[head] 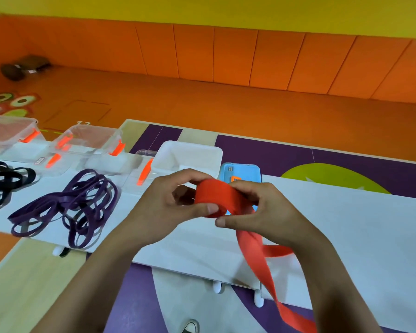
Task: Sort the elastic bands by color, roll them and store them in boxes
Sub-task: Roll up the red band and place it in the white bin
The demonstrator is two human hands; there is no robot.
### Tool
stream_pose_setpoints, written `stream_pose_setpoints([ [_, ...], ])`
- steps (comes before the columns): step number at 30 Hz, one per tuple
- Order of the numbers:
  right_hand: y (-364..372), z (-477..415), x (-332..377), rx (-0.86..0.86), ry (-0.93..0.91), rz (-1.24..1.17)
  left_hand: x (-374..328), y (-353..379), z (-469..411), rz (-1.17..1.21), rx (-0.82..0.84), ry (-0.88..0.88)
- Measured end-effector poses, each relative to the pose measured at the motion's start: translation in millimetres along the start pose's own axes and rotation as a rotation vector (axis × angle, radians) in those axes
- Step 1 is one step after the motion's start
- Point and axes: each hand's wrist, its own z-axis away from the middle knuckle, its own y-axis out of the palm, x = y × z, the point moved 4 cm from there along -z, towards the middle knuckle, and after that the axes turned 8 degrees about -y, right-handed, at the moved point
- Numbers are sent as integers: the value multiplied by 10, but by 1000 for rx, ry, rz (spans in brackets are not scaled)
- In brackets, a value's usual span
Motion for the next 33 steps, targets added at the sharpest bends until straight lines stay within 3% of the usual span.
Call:
stream_pose_setpoints([
  [5, 99, 14, -117, -222, -120, -233, 69, 133, -43, 342, -157, 22],
  [9, 225, 47, -271, -290, -99, -341, 168, 259, -35, 379, -230, -10],
  [13, 144, 101, -279, -194, -62, -231, 150, 169, -8, 133, -138, -13],
  [17, 81, 114, -182, -39, -28, -39, 47, 82, 21, -203, 69, -75],
  [20, 93, 92, -110, -25, -32, 42, -65, 16, 20, -334, 106, -8],
  [25, 65, 89, -11, -166, -125, -79, -72, 14, 43, 34, 26, 35],
  [33, 349, 37, -245, -368, -83, -330, 187, 328, 35, 495, -130, -39],
])
